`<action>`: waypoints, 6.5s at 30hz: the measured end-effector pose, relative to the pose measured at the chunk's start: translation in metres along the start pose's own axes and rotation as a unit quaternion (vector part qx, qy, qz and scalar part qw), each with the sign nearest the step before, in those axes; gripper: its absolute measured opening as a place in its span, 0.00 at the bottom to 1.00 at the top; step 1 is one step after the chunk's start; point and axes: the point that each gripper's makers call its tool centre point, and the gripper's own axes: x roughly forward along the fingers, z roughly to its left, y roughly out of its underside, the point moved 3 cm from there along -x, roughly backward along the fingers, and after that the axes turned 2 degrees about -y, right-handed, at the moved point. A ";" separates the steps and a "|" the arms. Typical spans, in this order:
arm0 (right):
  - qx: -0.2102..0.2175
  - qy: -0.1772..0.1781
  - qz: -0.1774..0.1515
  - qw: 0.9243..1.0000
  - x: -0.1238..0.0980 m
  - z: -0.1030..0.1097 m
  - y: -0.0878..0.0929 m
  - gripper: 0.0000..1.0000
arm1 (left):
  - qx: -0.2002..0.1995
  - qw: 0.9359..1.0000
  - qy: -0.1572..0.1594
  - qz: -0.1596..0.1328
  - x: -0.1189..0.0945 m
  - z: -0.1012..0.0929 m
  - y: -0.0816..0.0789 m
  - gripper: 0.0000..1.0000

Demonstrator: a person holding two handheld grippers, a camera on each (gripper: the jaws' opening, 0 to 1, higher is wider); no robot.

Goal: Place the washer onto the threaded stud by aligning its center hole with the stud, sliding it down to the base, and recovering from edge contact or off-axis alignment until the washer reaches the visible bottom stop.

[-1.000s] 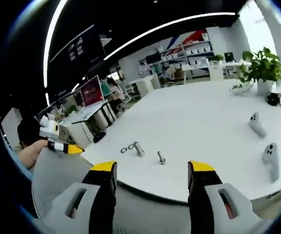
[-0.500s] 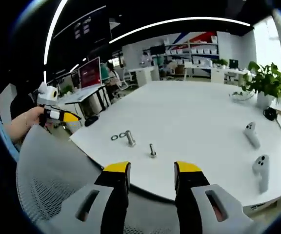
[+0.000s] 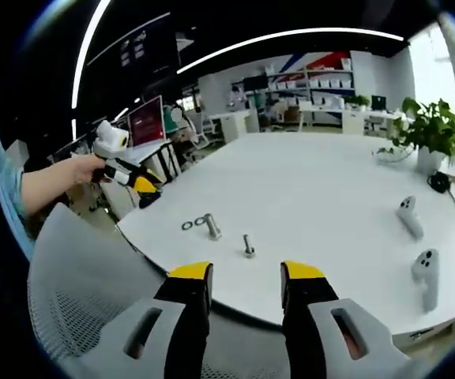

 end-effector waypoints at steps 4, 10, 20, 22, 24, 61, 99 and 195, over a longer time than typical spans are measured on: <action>0.002 0.004 0.002 1.000 0.000 -0.001 0.001 0.37 | 0.026 0.998 0.034 0.052 0.022 -0.001 0.015 0.37; 0.002 0.010 0.000 1.000 0.000 -0.001 0.000 0.37 | 0.054 0.992 0.065 0.092 0.051 -0.002 0.029 0.37; 0.003 0.019 -0.004 1.000 -0.001 -0.003 0.000 0.37 | 0.107 0.976 0.055 0.182 0.095 0.020 0.055 0.37; 0.003 0.020 -0.005 1.000 -0.001 -0.004 0.000 0.37 | 0.108 0.975 0.049 0.188 0.099 0.023 0.056 0.35; 0.004 0.022 -0.004 1.000 -0.001 -0.004 0.000 0.37 | 0.107 0.973 0.051 0.197 0.101 0.024 0.058 0.29; 0.002 0.027 -0.007 1.000 -0.001 -0.005 -0.001 0.35 | 0.163 0.951 0.036 0.260 0.118 0.032 0.059 0.28; -0.001 0.032 -0.003 0.999 -0.001 -0.007 -0.001 0.35 | 0.130 0.973 -0.011 0.190 0.108 0.020 0.047 0.19; 0.008 0.025 -0.010 1.000 0.000 -0.006 -0.001 0.34 | 0.322 0.887 0.063 0.325 0.161 -0.047 -0.028 0.19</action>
